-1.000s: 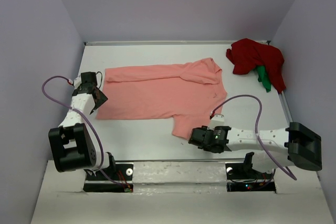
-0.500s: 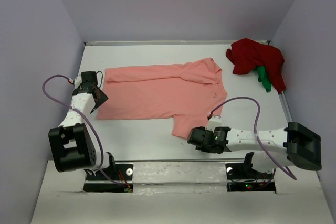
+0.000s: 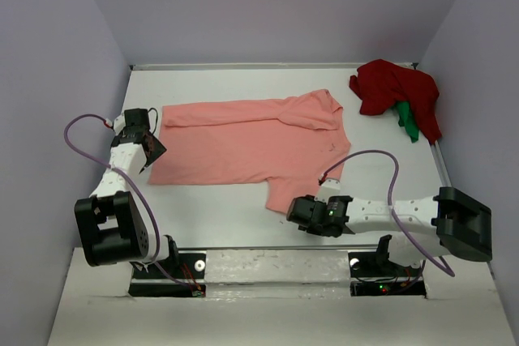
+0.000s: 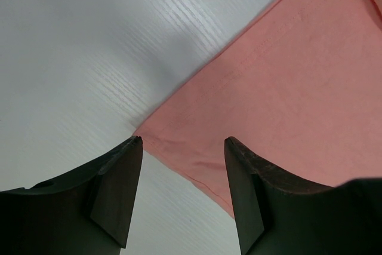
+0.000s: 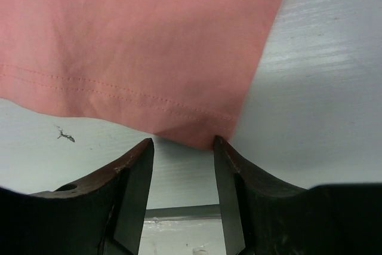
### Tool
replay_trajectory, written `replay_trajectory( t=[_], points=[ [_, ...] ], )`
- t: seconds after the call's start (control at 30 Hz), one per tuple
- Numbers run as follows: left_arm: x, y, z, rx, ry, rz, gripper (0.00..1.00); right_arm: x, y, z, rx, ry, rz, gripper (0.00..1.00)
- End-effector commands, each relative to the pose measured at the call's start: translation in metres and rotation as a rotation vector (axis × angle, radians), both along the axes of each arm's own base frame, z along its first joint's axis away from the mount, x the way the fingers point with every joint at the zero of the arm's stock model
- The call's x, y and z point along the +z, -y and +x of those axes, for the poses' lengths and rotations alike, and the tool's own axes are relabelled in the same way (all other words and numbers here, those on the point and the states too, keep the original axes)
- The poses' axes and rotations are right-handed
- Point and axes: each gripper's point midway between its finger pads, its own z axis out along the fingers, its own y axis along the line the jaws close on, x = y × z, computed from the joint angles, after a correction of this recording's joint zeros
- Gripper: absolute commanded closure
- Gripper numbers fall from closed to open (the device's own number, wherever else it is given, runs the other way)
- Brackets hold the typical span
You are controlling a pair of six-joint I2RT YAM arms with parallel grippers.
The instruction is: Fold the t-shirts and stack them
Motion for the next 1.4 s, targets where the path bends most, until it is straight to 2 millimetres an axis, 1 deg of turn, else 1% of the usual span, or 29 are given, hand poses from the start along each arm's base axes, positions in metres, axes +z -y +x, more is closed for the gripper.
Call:
replay_trajectory(
  t=[0.0,0.2,0.23,0.3,0.37,0.4,0.43,0.53,0.57,0.67,0.73,0.83,0.9,1.13,1.2,1.27,1.3,1.37],
  points=[
    [0.023,-0.001,0.01,-0.014,0.062,0.019,0.33,-0.004,0.011,0.0,-0.044,0.008,-0.052,0.48],
    [0.02,0.003,0.013,-0.024,0.068,0.0,0.33,-0.006,0.02,-0.001,-0.08,-0.004,-0.111,0.47],
    [0.02,0.003,0.012,-0.022,0.071,-0.002,0.33,-0.005,0.024,0.001,-0.084,0.009,-0.131,0.48],
    [0.02,0.003,0.012,-0.024,0.075,0.001,0.33,-0.002,0.023,0.004,-0.063,0.024,-0.146,0.48],
    [0.02,0.003,0.013,-0.025,0.079,0.0,0.33,0.004,0.023,0.008,-0.057,0.04,-0.166,0.49],
    [0.019,0.004,0.012,-0.028,0.075,-0.003,0.33,0.009,0.023,0.013,-0.05,0.067,-0.176,0.49],
    [0.018,0.005,0.012,-0.032,0.076,-0.004,0.33,0.018,0.021,0.017,-0.052,0.088,-0.179,0.49],
    [0.018,0.006,0.012,-0.035,0.077,-0.008,0.33,0.031,0.025,0.02,-0.061,0.106,-0.199,0.49],
    [0.018,0.006,0.012,-0.033,0.08,-0.008,0.33,0.036,0.022,0.022,-0.056,0.115,-0.19,0.49],
    [0.017,0.006,0.012,-0.035,0.08,-0.007,0.33,0.038,0.022,0.022,-0.043,0.117,-0.191,0.49],
    [0.016,0.006,0.012,-0.037,0.082,-0.011,0.33,0.041,0.026,0.021,-0.051,0.118,-0.199,0.49],
    [0.013,0.008,0.011,-0.039,0.078,-0.019,0.33,0.035,0.03,0.014,-0.079,0.087,-0.178,0.49],
    [0.015,0.008,0.012,-0.04,0.082,-0.018,0.33,0.025,0.038,0.007,-0.092,0.059,-0.182,0.49],
    [0.021,0.009,0.013,-0.046,0.089,-0.018,0.33,0.01,0.035,0.002,-0.094,0.035,-0.149,0.49],
    [0.023,0.008,0.013,-0.046,0.094,-0.016,0.33,0.004,0.036,0.001,-0.091,0.028,-0.151,0.48],
    [0.025,0.009,0.013,-0.047,0.099,-0.015,0.33,-0.001,0.03,0.001,-0.072,0.022,-0.137,0.48],
    [0.027,0.008,0.013,-0.045,0.106,-0.013,0.33,-0.005,0.031,0.0,-0.059,0.012,-0.151,0.49],
    [0.028,0.009,0.013,-0.045,0.109,-0.015,0.33,-0.009,0.021,0.001,-0.035,0.009,-0.131,0.49]
  ],
)
